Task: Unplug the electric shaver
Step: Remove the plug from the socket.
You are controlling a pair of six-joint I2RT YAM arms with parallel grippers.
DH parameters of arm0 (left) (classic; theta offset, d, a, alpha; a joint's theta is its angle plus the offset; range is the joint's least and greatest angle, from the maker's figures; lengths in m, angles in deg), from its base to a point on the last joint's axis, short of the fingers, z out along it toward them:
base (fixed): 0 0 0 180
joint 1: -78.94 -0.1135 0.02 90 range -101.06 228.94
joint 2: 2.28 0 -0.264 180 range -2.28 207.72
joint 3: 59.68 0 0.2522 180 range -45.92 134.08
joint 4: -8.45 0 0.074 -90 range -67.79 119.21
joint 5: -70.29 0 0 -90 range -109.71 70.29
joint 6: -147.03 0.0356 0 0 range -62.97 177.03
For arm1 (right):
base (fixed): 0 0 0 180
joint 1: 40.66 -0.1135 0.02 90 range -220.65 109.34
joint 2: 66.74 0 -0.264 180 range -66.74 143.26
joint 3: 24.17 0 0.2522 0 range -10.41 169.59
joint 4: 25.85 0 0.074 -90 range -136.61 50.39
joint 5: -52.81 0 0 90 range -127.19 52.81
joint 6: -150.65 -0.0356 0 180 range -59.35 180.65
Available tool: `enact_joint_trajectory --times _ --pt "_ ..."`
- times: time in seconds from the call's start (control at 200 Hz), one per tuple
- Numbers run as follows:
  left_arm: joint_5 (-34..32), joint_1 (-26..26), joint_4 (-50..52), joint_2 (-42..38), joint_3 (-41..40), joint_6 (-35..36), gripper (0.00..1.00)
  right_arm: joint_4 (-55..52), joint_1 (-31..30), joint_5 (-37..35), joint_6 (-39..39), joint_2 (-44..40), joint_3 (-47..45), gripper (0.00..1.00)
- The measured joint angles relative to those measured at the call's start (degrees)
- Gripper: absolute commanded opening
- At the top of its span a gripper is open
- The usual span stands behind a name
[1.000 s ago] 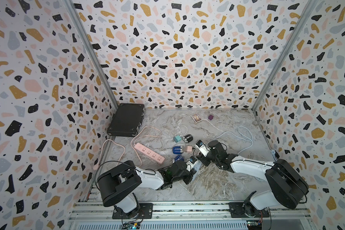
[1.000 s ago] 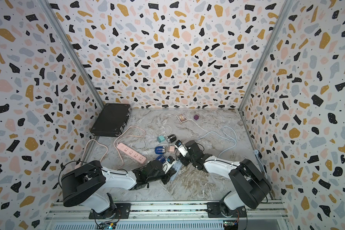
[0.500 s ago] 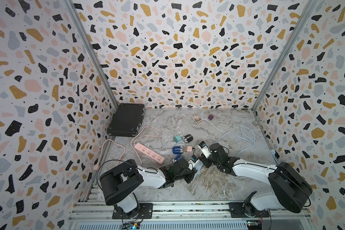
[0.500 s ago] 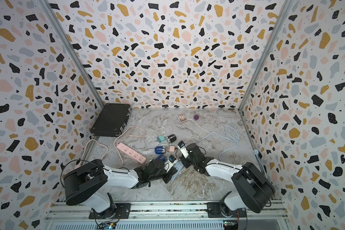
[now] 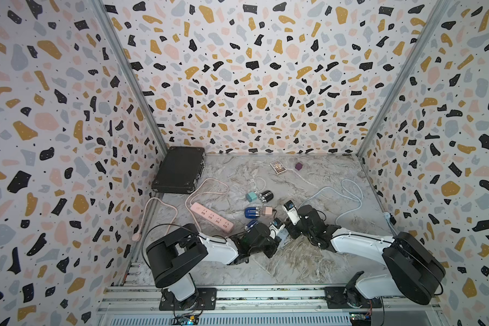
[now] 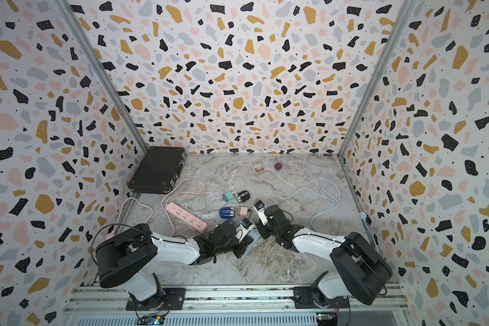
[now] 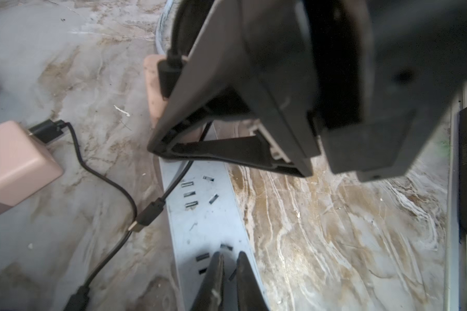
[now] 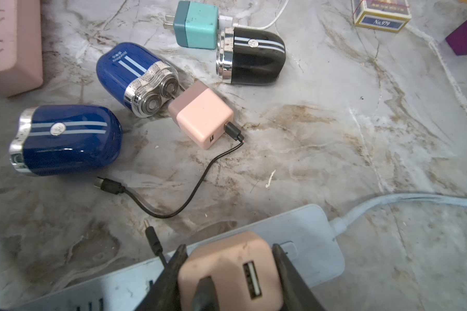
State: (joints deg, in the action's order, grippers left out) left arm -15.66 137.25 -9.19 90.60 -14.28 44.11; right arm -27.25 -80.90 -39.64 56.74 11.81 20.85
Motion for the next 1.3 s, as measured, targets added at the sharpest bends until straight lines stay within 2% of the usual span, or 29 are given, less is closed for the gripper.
enact_joint_trajectory --times 0.435,0.711,1.171,1.301 --pt "0.2 0.0 -1.9 0.0 -0.1 -0.7 0.1 -5.1 -1.1 -2.1 -0.9 -8.1 -2.2 0.0" --pt "0.5 0.0 -0.2 0.1 0.0 -0.8 0.1 -2.6 -3.5 -7.5 -4.7 -5.1 -3.7 0.0" --pt "3.6 0.0 -1.0 1.8 1.2 -0.9 0.1 2.9 -4.1 -8.6 -6.4 -2.1 -3.9 0.0" --pt "3.8 0.0 -2.5 2.7 1.3 -1.4 0.06 3.3 -4.1 -8.5 -6.5 -2.1 -4.1 0.0"
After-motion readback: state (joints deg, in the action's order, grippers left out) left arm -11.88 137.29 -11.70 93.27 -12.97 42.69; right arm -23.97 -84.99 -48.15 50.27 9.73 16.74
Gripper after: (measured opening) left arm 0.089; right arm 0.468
